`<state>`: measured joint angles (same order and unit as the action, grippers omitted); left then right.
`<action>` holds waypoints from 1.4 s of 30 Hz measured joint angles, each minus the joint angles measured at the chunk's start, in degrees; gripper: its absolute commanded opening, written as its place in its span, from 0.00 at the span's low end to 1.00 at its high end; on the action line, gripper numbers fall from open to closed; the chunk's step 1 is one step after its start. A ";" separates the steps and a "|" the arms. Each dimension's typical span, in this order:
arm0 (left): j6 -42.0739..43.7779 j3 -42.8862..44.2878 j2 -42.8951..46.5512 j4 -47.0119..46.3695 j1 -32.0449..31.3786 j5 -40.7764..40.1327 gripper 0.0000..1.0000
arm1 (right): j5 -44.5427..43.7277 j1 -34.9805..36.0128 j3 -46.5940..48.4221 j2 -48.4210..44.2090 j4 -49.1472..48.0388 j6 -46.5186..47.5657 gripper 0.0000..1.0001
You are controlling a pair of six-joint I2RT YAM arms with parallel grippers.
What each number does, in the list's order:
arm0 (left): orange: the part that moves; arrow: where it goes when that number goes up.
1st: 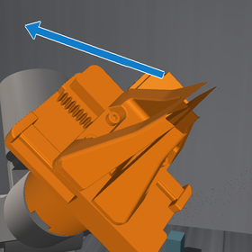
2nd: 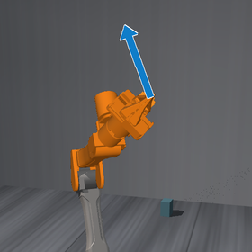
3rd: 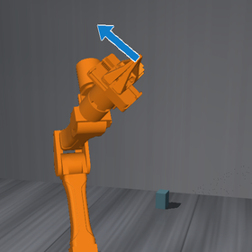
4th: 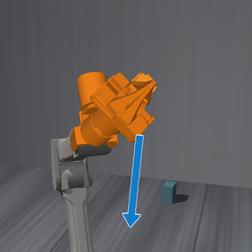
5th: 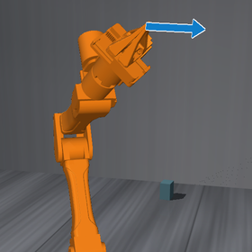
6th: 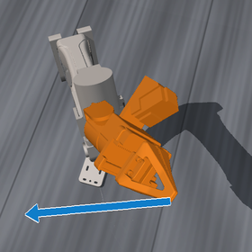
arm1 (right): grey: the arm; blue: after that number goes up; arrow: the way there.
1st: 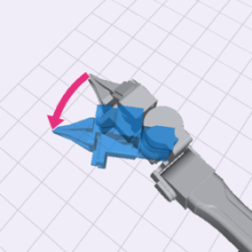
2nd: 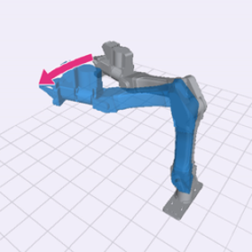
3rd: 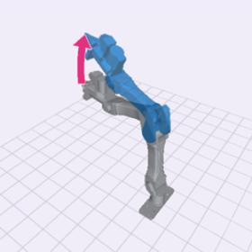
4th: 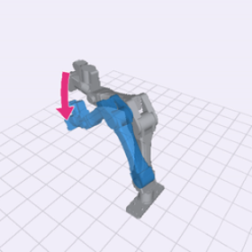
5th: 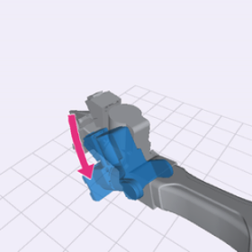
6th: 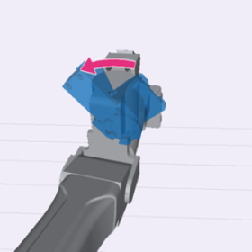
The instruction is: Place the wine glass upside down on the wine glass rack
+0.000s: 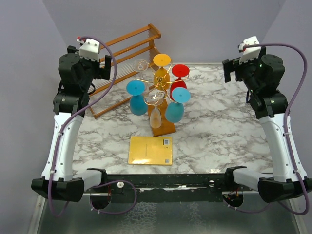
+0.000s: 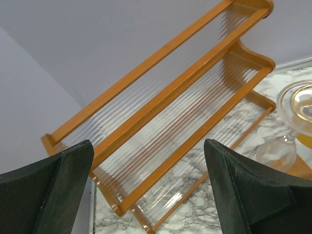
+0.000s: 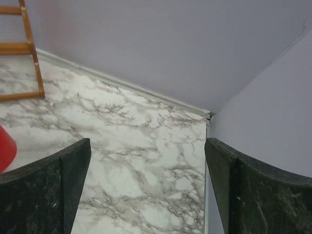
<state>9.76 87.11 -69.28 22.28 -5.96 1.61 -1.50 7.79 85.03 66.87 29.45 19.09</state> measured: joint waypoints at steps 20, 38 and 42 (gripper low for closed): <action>-6.78 -17.07 14.62 -3.19 2.25 -8.57 0.99 | -3.80 -5.33 -7.72 -9.09 -8.26 -8.02 0.99; -7.06 -25.14 26.18 -2.60 3.91 -7.08 0.99 | 3.65 -7.58 -16.55 -23.76 -5.99 -5.81 1.00; -7.06 -24.09 25.81 -0.76 4.26 -7.21 0.99 | 6.97 -9.49 -18.67 -23.74 -3.78 -5.97 1.00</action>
<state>2.70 63.02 -43.46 21.52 -1.69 -5.61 5.48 -1.69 66.37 43.13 25.67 13.13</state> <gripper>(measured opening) 0.991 0.994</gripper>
